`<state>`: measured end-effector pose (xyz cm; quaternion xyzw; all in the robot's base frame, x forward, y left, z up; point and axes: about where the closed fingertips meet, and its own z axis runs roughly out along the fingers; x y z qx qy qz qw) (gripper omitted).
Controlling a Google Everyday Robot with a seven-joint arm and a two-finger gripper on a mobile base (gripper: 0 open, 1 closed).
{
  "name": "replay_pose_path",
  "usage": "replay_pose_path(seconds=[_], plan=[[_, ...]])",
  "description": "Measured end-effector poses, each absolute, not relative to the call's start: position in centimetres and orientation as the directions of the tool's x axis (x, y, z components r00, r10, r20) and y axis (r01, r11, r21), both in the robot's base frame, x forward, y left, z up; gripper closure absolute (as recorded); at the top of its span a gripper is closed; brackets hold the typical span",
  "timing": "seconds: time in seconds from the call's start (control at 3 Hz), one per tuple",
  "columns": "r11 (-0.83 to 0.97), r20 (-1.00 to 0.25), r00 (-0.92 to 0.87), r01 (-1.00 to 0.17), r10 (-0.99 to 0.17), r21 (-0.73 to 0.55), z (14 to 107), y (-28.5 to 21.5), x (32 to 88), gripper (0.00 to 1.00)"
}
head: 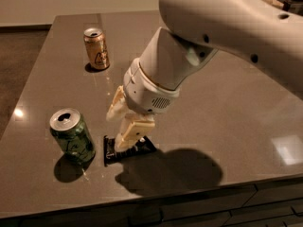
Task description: Move rxbar chocolate near green can
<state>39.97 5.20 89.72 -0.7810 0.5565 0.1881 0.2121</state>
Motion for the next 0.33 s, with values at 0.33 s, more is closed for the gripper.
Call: replay_pose_path(seconds=[0.33], plan=[[-0.293, -0.528, 0.313, -0.948, -0.789, -0.125, 89.85, 5.29, 39.86, 0.00]])
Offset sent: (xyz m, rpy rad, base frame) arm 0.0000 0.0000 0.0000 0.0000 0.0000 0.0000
